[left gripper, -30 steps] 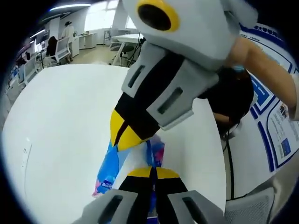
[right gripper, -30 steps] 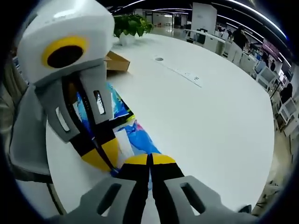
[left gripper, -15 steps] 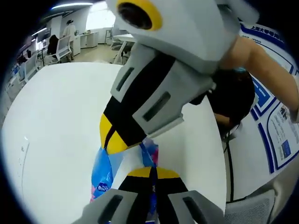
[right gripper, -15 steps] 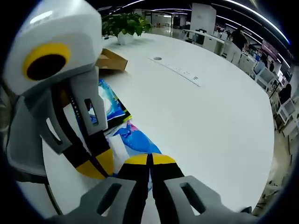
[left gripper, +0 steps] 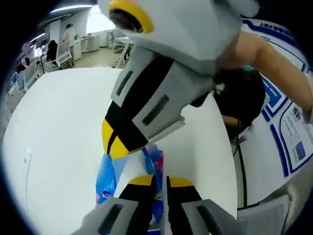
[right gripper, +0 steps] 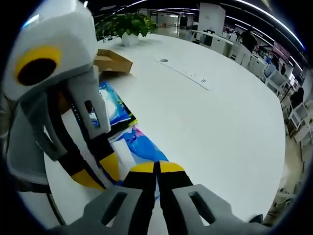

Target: Operate the shoe box by opening the lid, removing the specified soft item, and placing it in the target area until the item is outside and the box remains undamaged.

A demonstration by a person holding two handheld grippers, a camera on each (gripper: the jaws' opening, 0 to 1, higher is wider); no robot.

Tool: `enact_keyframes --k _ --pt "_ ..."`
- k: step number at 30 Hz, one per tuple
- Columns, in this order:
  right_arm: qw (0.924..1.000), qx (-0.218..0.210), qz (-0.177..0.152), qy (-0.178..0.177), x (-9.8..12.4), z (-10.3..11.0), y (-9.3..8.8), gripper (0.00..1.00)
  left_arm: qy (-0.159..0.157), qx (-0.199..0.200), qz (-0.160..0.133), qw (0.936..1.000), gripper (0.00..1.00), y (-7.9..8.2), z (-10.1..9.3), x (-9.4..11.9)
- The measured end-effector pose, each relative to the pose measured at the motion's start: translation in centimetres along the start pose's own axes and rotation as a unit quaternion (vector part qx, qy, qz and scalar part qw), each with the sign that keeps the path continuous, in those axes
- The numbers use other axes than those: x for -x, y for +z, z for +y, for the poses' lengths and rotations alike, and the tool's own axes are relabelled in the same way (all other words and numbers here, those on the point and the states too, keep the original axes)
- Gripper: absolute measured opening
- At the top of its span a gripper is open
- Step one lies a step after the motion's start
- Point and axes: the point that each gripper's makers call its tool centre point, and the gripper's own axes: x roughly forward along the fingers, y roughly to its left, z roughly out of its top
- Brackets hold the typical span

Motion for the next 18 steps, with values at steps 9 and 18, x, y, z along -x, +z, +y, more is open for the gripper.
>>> enact_keyframes --k 9,18 --pt "0.9997 -0.014 0.0 -0.021 0.9 -0.5 0.0 0.04 0.014 -0.029 -0.001 0.9995 0.17 0.2 -0.2 1.2" --pt "0.9993 -0.003 0.004 -0.036 2.3 0.0 0.2 0.11 0.029 -0.022 -0.015 0.9992 0.21 0.5 0.0 3.9"
